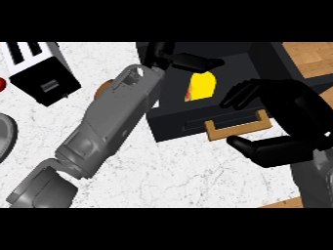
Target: Pick up the cup, place it into the drawer and close the drawer
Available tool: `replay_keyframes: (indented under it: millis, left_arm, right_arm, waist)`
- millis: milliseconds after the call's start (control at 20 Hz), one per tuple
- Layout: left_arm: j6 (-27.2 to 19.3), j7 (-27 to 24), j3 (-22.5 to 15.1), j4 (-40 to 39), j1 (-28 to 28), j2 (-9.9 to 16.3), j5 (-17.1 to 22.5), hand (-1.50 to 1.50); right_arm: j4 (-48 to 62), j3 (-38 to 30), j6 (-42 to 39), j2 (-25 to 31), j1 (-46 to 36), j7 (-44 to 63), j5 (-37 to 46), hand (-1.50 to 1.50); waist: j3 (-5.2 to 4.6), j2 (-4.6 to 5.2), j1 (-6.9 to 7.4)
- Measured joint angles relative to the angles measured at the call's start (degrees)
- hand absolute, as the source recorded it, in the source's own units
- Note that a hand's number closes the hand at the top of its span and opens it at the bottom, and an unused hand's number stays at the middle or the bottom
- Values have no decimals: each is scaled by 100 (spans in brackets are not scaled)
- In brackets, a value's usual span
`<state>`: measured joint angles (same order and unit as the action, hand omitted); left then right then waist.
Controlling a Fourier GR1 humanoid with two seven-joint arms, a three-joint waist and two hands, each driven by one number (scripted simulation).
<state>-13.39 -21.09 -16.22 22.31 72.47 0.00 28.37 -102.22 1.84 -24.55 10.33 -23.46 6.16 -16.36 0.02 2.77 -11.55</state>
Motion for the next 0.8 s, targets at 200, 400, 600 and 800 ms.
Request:
replay_keyframes:
  millis: [200, 400, 600, 800]
  left_arm:
    - [-136, -366, 91, 73, -6, 0, 321, -150]
    - [-339, -571, 131, 44, 34, 0, 561, -150]
    - [-415, -697, 139, -8, -10, 1, 722, -150]
    - [-263, -881, 246, -34, -154, 18, 837, -150]
  right_arm:
    - [33, 376, -614, 371, 34, 334, -64, 150]
    - [-23, 665, -1084, 874, 229, 565, 294, -150]
    - [-97, 883, -1076, 1174, 417, 452, 1277, -150]
    - [176, 1155, -685, 1185, 676, 114, 2381, -150]
  waist:
    - [-4, -48, 142]
    - [-2, -106, 307]
    - [3, -155, 547]
    - [3, -183, 816]
